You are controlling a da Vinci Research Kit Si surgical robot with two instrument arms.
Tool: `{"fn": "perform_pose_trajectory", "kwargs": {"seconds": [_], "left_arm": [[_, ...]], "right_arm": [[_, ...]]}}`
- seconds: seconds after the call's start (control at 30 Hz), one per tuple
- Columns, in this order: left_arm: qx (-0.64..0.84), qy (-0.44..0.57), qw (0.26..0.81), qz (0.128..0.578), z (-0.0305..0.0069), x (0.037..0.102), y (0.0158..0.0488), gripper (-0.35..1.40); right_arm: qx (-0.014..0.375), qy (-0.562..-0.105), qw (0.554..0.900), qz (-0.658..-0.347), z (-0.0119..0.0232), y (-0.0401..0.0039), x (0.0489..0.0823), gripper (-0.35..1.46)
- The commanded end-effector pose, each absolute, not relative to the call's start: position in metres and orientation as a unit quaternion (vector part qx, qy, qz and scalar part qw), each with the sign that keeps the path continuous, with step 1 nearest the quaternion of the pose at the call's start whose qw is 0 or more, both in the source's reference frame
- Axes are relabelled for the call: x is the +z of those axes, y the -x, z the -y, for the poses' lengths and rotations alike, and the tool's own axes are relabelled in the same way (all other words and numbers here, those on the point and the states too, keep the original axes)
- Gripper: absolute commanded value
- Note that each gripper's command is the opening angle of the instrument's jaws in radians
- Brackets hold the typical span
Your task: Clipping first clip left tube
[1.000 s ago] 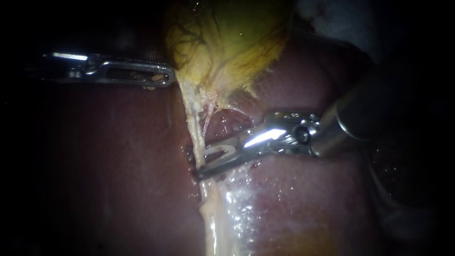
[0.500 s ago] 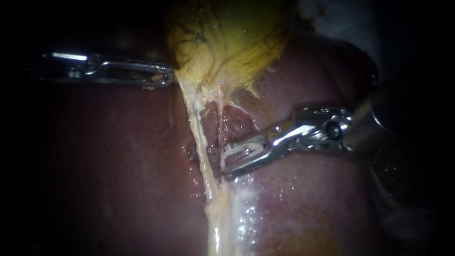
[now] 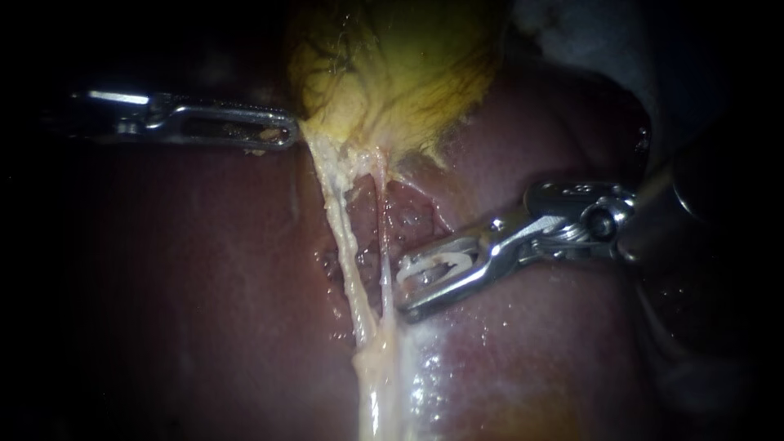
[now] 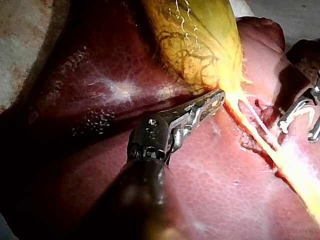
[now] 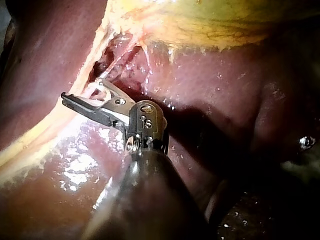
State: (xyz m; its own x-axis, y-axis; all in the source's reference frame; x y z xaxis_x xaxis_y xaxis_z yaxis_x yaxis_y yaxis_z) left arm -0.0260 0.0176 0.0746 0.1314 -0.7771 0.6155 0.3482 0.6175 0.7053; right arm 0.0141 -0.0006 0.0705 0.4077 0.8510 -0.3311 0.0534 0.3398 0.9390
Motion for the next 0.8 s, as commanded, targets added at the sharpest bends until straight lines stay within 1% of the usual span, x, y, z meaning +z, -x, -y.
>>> {"fn": "perform_pose_trajectory", "kwargs": {"seconds": [0.03, 0.23, 0.4, 0.6, 0.8], "left_arm": [[-0.388, -0.201, 0.725, 0.533, -0.0176, 0.0746, 0.026, -0.35], [-0.388, -0.201, 0.725, 0.533, -0.0176, 0.0746, 0.026, -0.35], [-0.388, -0.201, 0.725, 0.533, -0.0176, 0.0746, 0.026, -0.35], [-0.388, -0.201, 0.725, 0.533, -0.0176, 0.0746, 0.026, -0.35], [-0.388, -0.201, 0.725, 0.533, -0.0176, 0.0746, 0.026, -0.35]], "right_arm": [[0.289, -0.497, 0.677, -0.459, 0.0007, -0.0143, 0.0706, 0.56], [0.271, -0.508, 0.666, -0.474, 0.0008, -0.0158, 0.071, 0.56], [0.267, -0.51, 0.661, -0.482, 0.001, -0.0169, 0.0717, 0.55], [0.265, -0.506, 0.663, -0.484, 0.0013, -0.0171, 0.0738, 0.56], [0.262, -0.501, 0.667, -0.485, 0.0013, -0.0169, 0.0767, 0.56]]}}
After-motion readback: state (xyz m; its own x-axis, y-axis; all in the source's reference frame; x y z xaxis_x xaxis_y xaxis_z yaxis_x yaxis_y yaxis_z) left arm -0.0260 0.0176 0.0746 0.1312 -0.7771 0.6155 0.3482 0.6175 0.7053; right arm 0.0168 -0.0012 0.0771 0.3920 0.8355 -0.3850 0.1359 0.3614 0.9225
